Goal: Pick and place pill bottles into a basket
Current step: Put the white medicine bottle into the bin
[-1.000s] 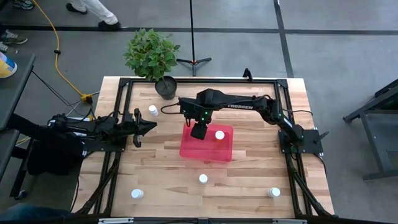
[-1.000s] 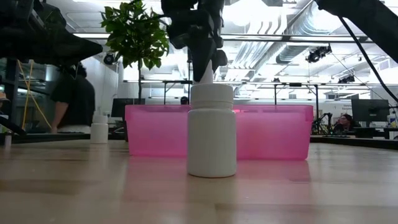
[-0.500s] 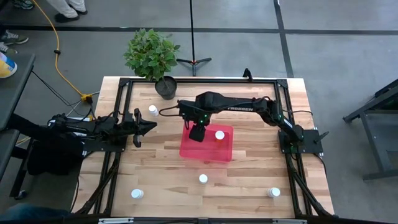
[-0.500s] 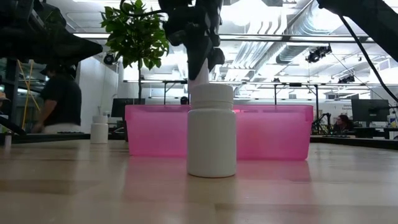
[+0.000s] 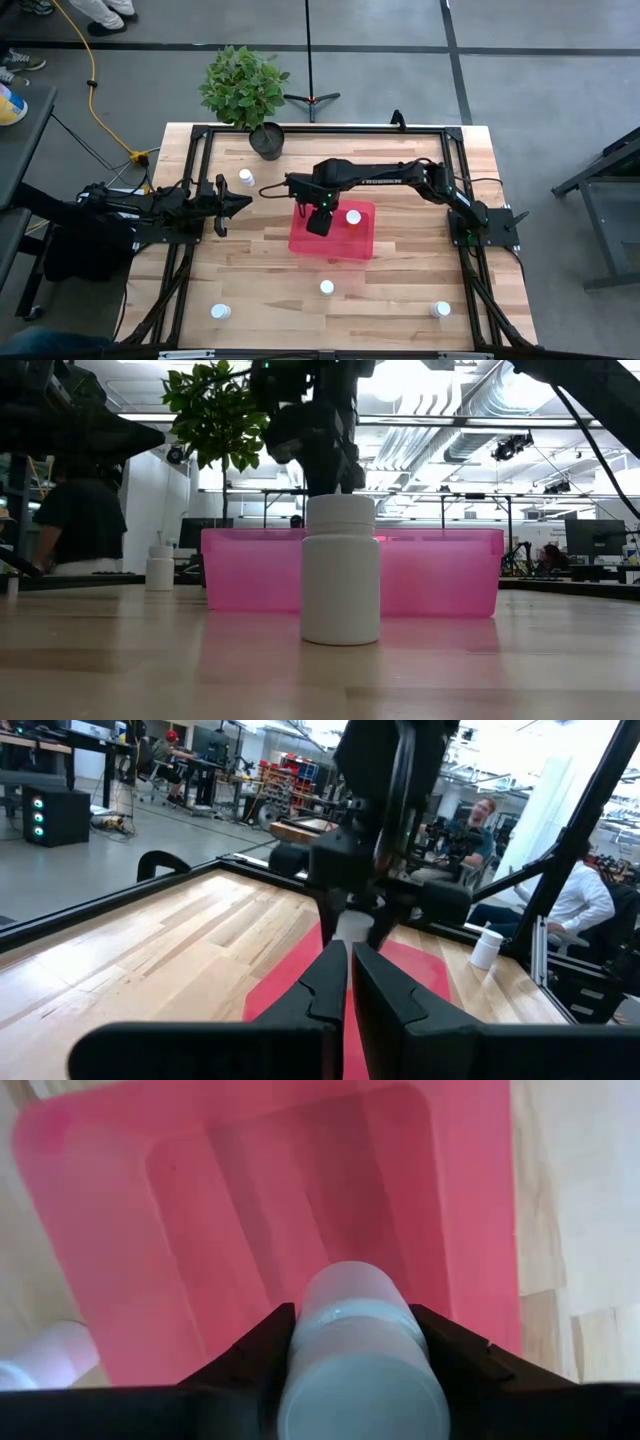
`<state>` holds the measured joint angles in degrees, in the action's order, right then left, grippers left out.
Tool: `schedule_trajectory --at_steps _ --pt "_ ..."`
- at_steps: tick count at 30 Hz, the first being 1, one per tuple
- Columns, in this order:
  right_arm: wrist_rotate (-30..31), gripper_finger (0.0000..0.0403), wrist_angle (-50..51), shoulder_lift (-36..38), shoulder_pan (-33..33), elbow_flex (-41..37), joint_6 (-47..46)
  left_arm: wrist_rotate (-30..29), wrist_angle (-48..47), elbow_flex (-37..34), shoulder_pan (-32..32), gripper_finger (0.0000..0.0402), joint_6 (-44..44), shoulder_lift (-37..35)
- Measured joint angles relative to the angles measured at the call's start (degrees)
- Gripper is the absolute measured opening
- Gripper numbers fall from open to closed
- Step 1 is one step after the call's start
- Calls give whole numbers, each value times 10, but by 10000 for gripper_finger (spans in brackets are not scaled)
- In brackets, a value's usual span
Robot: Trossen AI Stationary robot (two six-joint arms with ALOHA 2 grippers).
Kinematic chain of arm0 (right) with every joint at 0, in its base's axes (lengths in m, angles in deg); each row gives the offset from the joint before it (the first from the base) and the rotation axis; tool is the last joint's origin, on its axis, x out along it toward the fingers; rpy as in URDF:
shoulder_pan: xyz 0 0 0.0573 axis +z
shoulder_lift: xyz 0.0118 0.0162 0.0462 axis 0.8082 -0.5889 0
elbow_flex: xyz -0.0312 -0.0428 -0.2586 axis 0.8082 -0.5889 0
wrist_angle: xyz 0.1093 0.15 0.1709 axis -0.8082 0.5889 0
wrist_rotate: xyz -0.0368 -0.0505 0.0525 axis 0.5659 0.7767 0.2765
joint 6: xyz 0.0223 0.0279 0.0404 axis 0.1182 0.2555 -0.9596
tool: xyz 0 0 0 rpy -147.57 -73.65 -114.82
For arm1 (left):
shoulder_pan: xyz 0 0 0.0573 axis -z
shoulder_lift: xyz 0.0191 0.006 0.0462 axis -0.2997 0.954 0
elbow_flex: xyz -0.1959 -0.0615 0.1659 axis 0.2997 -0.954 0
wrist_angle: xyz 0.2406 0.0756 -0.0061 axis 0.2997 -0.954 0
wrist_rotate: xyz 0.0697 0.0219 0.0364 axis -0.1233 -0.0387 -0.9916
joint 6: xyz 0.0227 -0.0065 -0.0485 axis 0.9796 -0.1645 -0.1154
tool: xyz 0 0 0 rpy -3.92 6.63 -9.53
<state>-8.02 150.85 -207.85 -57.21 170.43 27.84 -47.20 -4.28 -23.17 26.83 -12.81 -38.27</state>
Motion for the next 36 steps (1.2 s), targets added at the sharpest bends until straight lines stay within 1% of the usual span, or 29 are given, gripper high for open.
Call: schedule_trajectory --at_steps 7,17,27,31,36 --pt "-1 166 -27 0 1 -33 -1 1 0 0 0 58 0 0" --pt "0 165 -93 0 1 -96 -10 1 0 0 0 58 0 0" --pt "17 161 -123 0 1 -102 -11 3 0 0 0 58 0 0" --pt "48 167 -135 0 7 -102 2 3 0 0 0 58 0 0" --pt "48 161 -139 0 14 -102 8 3 0 0 0 58 0 0"
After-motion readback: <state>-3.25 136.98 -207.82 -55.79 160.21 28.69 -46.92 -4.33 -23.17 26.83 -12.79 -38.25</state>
